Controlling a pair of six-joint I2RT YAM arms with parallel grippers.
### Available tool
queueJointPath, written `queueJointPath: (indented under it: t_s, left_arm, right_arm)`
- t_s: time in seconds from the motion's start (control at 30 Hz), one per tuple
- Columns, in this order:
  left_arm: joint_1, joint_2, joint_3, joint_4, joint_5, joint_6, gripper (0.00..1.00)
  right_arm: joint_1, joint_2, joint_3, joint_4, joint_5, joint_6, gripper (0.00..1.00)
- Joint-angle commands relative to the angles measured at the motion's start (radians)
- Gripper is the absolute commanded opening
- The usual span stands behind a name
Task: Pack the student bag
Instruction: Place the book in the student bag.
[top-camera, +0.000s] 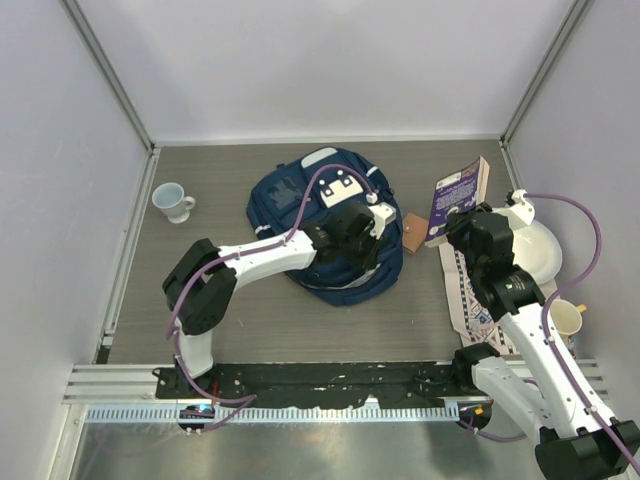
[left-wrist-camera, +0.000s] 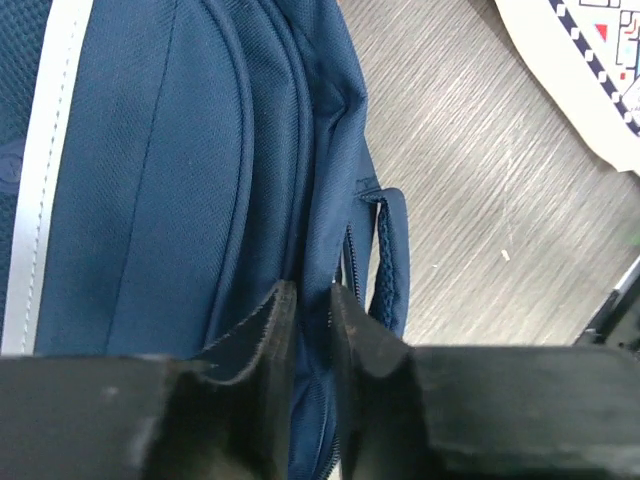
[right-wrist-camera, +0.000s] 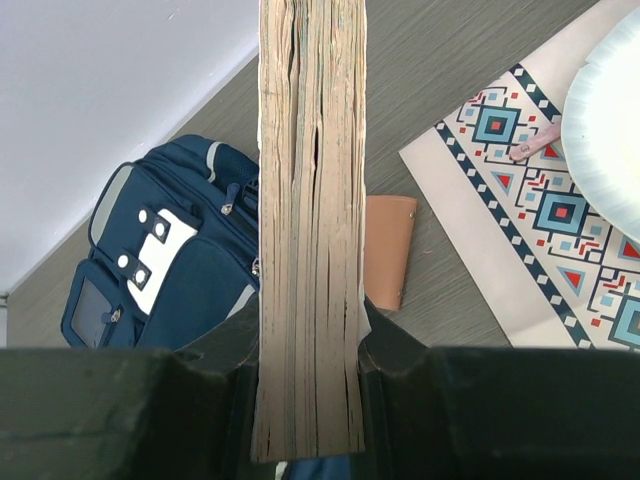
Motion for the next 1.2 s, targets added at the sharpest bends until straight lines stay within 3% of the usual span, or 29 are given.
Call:
queueJointPath:
  t_s: [0.0,0.1,0.2,0.33,0.53,0.7,0.93,1.17]
  left_arm:
    - [0.001,0.003,0.037,-0.022,-0.044,0.008,0.15]
    - [0.001,-0.018,0.022,-0.006,-0.056,0.003,0.00]
    - [0.002,-0.047,0.012,-0.005,-0.104,-0.006,0.00]
    - [0.034,-0.161,-0.018,-0.031,-0.298,-0.032,0.00]
    - [0.175,-0.313,-0.035,-0.035,-0.312,-0.115,0.00]
    - [0.191,-0.317,0.107,-0.082,-0.291,-0.115,0.00]
    - [0.189,-0.314,0.181,-0.082,-0.202,-0.141,0.00]
    - [0.153,-0.327,0.198,-0.081,-0.202,-0.142,0.00]
  right_arm:
    - [-0.009,-0.019,0.026,0.088,0.001,-0.007,0.01]
    - [-0.009,-0.024,0.023,0.080,-0.001,-0.007,0.01]
    - [-0.012,-0.030,0.026,0.059,-0.010,-0.010,0.01]
    - [-0.014,-0.045,0.026,0.013,-0.036,-0.006,0.01]
    - [-0.015,-0.085,0.029,-0.044,-0.143,0.032,0.01]
    - [-0.015,-0.100,0.005,-0.072,-0.315,0.078,0.01]
    - [-0.015,-0.128,-0.127,0.112,-0.673,0.248,0.01]
    - [-0.015,-0.049,-0.207,0.364,-0.892,0.382,0.01]
